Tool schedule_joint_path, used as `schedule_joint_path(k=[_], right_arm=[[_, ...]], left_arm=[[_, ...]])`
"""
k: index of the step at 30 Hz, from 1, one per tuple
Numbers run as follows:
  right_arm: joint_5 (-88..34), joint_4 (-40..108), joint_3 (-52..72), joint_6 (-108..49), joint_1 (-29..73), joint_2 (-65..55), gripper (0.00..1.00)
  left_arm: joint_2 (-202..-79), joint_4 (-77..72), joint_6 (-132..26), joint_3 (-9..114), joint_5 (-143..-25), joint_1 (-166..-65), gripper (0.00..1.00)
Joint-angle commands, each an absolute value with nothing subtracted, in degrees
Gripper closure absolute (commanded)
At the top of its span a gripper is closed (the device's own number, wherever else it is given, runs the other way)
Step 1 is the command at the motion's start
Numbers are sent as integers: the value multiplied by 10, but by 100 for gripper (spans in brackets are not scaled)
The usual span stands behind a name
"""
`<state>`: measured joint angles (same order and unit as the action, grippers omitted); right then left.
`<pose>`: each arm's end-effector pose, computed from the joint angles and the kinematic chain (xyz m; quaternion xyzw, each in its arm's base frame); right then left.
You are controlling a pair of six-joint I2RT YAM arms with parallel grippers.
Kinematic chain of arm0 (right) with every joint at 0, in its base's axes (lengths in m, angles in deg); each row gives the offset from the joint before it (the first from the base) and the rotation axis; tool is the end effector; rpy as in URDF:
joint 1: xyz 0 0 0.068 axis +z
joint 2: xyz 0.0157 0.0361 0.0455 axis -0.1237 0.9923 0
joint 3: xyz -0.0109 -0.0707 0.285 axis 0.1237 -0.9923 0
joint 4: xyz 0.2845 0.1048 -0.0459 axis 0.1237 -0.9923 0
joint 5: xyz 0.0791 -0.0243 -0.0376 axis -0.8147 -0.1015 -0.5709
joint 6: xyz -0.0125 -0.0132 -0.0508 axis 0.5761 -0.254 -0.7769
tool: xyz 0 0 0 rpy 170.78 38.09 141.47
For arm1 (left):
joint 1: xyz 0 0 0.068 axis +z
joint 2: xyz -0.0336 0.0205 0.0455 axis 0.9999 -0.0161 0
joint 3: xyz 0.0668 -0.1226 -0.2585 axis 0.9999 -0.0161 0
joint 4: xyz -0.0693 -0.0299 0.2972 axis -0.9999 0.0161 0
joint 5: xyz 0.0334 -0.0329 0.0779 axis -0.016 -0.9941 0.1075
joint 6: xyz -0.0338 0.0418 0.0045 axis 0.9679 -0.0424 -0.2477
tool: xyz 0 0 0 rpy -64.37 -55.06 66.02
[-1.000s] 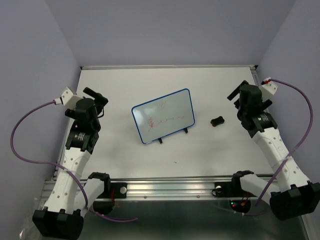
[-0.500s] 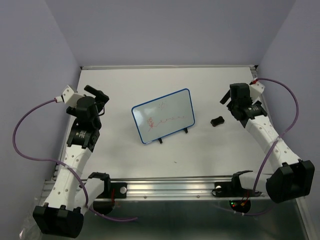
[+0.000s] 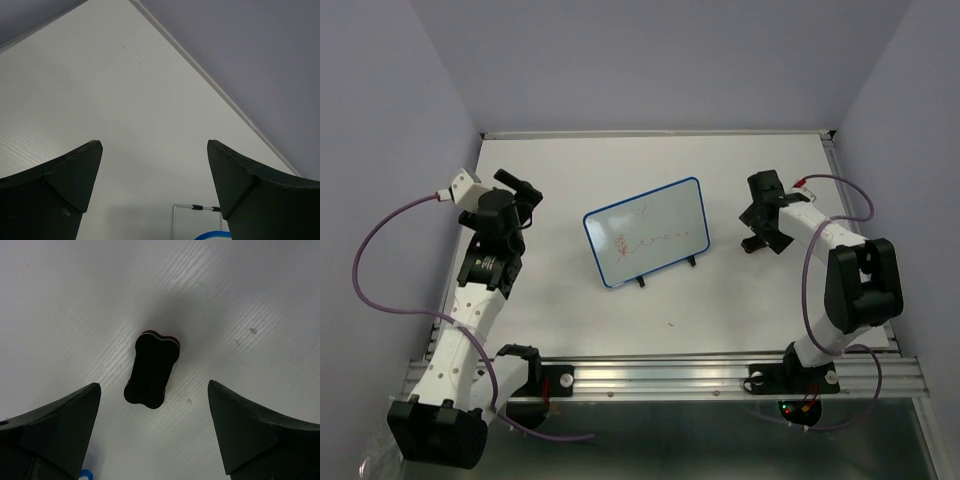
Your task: Erase the whiteboard
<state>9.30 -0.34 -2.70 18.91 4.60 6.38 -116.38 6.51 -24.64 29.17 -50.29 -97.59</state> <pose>0.3577 0.0569 0.2118 0.4017 0.8584 -0.0800 0.3089 0.2419 -0.0208 0.3644 -0.3354 0.6821 -0.1026 0.6417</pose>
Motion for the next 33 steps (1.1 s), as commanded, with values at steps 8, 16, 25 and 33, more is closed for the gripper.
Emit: schedule_joint_path(k=[8,16,25,33], right_arm=[[116,43,-5,212,50,110,22],[105,53,11,211,50,156,40],[104,57,-4,196,50,150,54],[89,59,-24,157,50,146,59]], left_arm=[[-1175,30,-249,285,-521,-973,1],[-1167,22,-251,279,-524,-973,1],[-1174,23,-249,277,-511,-973,1],[-1194,30,-253,284,-516,-973,1]])
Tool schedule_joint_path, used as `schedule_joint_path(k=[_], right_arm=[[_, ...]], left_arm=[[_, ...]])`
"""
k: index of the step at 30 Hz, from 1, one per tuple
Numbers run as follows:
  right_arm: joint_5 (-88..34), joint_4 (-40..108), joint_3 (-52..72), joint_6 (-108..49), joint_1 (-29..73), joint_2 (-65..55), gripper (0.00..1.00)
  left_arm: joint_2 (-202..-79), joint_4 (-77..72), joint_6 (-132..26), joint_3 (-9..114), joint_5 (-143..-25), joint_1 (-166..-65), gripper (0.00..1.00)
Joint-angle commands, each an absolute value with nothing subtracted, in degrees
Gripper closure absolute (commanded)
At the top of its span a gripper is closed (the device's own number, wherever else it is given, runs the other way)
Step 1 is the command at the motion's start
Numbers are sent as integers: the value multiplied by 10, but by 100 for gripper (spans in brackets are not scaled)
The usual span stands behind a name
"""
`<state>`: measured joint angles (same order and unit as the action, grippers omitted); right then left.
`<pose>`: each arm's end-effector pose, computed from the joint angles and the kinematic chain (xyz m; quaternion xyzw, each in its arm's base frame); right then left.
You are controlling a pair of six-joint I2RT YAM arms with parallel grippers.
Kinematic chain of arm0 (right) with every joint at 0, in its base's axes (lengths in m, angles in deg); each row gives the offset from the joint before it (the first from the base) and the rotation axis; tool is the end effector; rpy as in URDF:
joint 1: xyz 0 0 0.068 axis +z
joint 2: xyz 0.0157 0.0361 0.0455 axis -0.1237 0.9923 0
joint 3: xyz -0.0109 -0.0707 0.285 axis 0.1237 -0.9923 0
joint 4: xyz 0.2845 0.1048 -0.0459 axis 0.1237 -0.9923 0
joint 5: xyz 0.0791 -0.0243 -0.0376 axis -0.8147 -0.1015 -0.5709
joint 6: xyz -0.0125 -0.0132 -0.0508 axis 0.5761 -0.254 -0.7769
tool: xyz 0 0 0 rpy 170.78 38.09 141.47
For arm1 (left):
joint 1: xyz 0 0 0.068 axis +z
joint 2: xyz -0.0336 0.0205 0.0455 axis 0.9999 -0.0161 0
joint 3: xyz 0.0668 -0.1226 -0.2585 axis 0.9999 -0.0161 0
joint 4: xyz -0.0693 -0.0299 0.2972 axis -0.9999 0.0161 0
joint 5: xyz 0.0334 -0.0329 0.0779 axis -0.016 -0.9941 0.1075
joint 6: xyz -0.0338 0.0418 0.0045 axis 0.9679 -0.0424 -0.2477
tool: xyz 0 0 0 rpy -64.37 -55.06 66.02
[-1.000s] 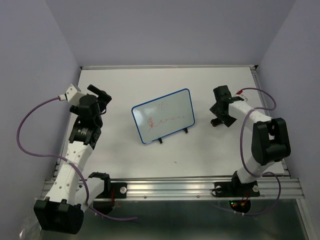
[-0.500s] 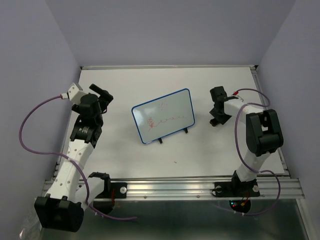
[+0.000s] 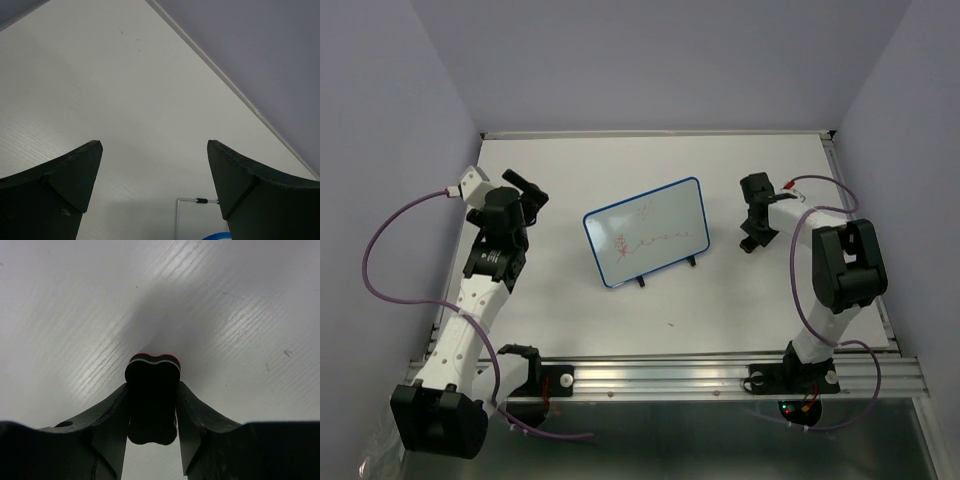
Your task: Erase the whiteboard
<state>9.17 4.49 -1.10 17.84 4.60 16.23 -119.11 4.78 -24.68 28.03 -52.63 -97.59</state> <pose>0.3839 0.0624 0.1631 0.3891 0.8705 -0.0986 0.2846 0.2546 -0.0241 0.3486 -0.3240 0.7008 -0.1095 0.6261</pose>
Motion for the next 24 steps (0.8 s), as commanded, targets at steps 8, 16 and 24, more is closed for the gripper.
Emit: schedule_joint_path(k=[8,16,24], right_arm=[[56,103,-47,76,50,119,93],[-177,306,-138,-175,50,-19,92],[-327,518,-235,-350,123,-162,91]], left_arm=[[-1183,32,-257,277,-517,-973,1],[-1188,18,-280,275,-598,-973,1],[-1205,-1,-317,269,-709,-981,1]])
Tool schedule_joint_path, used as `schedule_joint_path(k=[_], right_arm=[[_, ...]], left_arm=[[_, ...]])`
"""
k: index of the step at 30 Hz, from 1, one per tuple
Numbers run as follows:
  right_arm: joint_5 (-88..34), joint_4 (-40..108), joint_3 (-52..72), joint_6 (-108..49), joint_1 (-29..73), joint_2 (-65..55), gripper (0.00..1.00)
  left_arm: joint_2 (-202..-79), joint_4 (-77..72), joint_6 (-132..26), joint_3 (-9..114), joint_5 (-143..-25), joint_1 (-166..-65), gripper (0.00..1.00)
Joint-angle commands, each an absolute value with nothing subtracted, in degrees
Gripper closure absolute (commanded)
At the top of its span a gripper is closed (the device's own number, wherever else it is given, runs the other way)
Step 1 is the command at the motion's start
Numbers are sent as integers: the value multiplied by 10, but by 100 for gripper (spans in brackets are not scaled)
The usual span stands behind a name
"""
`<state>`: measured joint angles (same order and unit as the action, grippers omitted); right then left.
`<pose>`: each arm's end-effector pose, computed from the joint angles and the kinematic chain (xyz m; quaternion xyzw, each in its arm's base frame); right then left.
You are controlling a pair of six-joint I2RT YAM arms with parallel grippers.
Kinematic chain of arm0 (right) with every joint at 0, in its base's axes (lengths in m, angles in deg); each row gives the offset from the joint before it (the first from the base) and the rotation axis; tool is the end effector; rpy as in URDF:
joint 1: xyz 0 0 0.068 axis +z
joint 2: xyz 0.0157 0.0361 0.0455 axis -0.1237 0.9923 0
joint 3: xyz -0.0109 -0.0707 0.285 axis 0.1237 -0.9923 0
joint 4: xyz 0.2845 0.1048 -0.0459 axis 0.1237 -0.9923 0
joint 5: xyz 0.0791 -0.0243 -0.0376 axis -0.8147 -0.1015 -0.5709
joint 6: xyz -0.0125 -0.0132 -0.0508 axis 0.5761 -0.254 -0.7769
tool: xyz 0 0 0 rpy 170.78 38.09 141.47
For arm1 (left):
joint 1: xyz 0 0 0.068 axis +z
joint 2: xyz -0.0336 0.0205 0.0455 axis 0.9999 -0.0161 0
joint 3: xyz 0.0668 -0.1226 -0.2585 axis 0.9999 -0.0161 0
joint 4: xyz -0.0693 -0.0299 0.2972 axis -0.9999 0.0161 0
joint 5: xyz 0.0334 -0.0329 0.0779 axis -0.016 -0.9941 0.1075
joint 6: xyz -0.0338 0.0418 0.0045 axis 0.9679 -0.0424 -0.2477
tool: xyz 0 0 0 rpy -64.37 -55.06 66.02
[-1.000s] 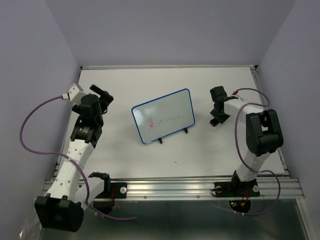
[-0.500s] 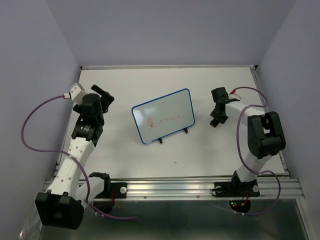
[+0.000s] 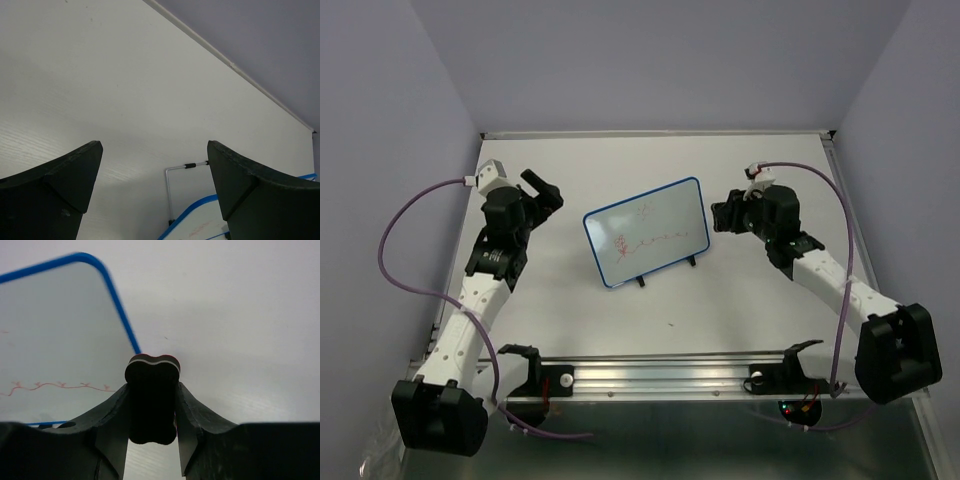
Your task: Erase the whiteboard
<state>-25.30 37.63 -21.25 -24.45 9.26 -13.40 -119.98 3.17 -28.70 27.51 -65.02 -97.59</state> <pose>0.3059 0.0939 0.2535 -0.0619 0.8422 0.1769 0.5056 0.2598 -0.0323 0.3438 -0.2365 0.7381 -0.1689 0.6089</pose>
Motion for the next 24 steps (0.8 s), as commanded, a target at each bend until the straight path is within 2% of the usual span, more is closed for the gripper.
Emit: schedule_joint_path(k=[1,7,14,19,24], right_arm=[[-333,563,-249,-357,134,-168,92],[-287,614,-203,-447,261,-104,93],[-208,758,-197,-456,309,-42,92],[-132,796,-185,-453,327,-7,94],[-135,800,-162,-461,340,24,94]], left_arm=[[-1212,-1,-315,268,-710,-984,1],[-1241,-19,-323,278,-715,-1005,1],[-1245,-7,-332,284,-712,-1035,1],[-1245,8,-332,281,-700,-1047,1],[-1240,13,-330,279,-696,-1049,1]])
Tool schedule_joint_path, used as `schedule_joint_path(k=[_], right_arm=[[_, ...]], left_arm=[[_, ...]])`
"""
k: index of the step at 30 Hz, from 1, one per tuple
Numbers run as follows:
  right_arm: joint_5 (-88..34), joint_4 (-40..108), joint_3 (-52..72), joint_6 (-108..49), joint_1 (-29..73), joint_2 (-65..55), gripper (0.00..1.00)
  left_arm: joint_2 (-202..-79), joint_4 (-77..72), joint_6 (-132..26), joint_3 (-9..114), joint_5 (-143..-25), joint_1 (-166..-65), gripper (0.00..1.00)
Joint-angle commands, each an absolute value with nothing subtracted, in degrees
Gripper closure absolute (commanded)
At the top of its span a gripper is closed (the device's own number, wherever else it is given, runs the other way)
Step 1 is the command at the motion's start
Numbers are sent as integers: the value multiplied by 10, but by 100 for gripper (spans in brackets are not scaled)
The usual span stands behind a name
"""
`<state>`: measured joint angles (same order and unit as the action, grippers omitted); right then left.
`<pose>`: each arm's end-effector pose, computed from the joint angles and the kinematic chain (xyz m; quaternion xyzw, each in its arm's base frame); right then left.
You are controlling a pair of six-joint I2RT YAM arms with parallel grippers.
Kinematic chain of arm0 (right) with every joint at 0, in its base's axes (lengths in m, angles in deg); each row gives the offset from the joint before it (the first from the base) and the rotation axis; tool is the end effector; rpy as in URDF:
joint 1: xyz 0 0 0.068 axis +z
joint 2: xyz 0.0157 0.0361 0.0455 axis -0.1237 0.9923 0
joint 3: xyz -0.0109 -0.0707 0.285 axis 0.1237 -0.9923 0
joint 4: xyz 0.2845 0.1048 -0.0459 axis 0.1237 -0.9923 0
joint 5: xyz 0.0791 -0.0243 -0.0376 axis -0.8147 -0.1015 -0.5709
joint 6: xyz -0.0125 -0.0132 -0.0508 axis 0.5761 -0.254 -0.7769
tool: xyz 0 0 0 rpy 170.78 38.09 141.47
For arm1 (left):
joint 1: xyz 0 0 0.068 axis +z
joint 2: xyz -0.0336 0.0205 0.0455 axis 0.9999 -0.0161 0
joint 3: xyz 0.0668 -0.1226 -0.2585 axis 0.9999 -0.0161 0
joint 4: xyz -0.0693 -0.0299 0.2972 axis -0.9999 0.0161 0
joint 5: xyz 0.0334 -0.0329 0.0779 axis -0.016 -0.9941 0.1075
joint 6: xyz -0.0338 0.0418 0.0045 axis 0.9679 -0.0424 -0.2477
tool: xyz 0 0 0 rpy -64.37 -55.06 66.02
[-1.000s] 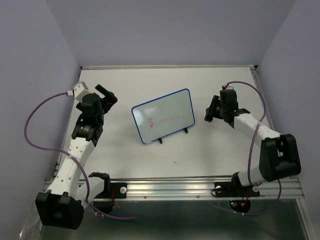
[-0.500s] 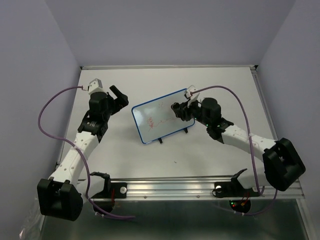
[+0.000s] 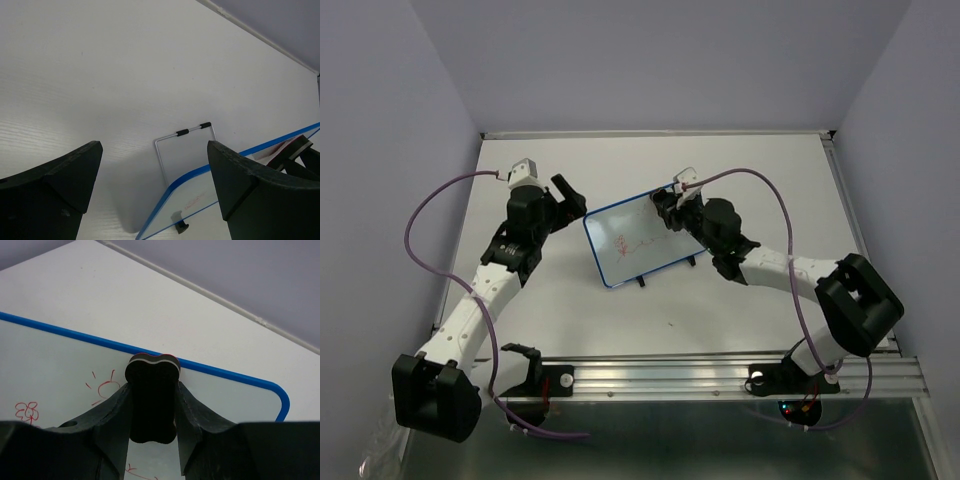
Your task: Erase the whiteboard
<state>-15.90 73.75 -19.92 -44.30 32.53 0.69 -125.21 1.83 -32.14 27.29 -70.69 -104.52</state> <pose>0.2889 0.2369 0.2479 -0.2730 0.6658 0.1724 0.6727 0.2733 -0.0723 0.3216 -0.1404 0.7855 -0.2111 0.5646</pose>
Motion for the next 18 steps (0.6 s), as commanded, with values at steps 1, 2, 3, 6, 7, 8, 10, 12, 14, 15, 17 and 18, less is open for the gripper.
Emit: schedule_joint_path(k=[1,2,3,6,7,8,10,12,14,15,17,18], right_arm=[[-133,801,-159,-463,355,30,94],[-135,800,-155,-472,360,40,94],[-130,799,-155,-476,371,45,94],[-117,800,-158,-497,383,64,94],[-117,799,-159,-498,391,67,94],[-121,793,-161,-494,398,70,94],[-130,785,-166,-489,405,74,94],[-137,771,-171,-484,411,74,94],[-138,751,-179,-484,419,73,94],[-141,742,-179,-486,426,74,94],[-139,728,-179,-489,433,72,94],[-137,718,-178,-490,433,71,94]], left_arm=[[-1236,14,-329,279,-695,-1050,1],[-1235,15,-330,279,-691,-1050,1],[-1233,16,-331,279,-689,-1050,1],[-1229,17,-332,280,-685,-1050,1],[-1228,17,-332,279,-685,-1050,1],[-1227,17,-333,278,-681,-1050,1],[-1224,21,-334,277,-677,-1050,1],[-1220,24,-334,276,-670,-1050,1],[-1218,26,-335,274,-668,-1050,1],[-1216,26,-335,274,-667,-1050,1],[-1213,25,-334,272,-667,-1050,1],[-1213,26,-334,272,-666,-1050,1]])
